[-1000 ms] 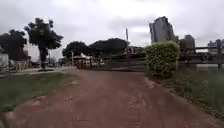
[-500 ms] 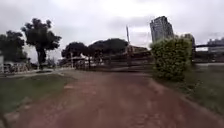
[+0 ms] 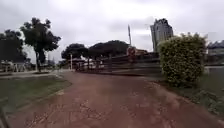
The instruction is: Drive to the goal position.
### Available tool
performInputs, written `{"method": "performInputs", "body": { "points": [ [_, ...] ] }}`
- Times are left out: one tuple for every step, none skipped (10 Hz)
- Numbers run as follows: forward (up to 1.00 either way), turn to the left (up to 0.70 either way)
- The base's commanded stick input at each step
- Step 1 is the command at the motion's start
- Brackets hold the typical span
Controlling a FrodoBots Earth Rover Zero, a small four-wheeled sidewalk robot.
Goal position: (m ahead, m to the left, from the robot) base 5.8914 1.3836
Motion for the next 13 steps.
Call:
{"method": "performInputs", "body": {
  "points": [
    [0.00, 0.00],
    [0.00, 0.00],
    [0.00, 0.00],
    [0.00, 0.00],
    [0.00, 0.00],
    [0.00, 0.00],
    [0.07, 0.00],
    [0.26, 0.00],
    [0.68, 0.00],
    [1.00, 0.00],
    [1.00, 0.00],
    [1.00, 0.00],
    [1.00, 0.00]
  ]
}}
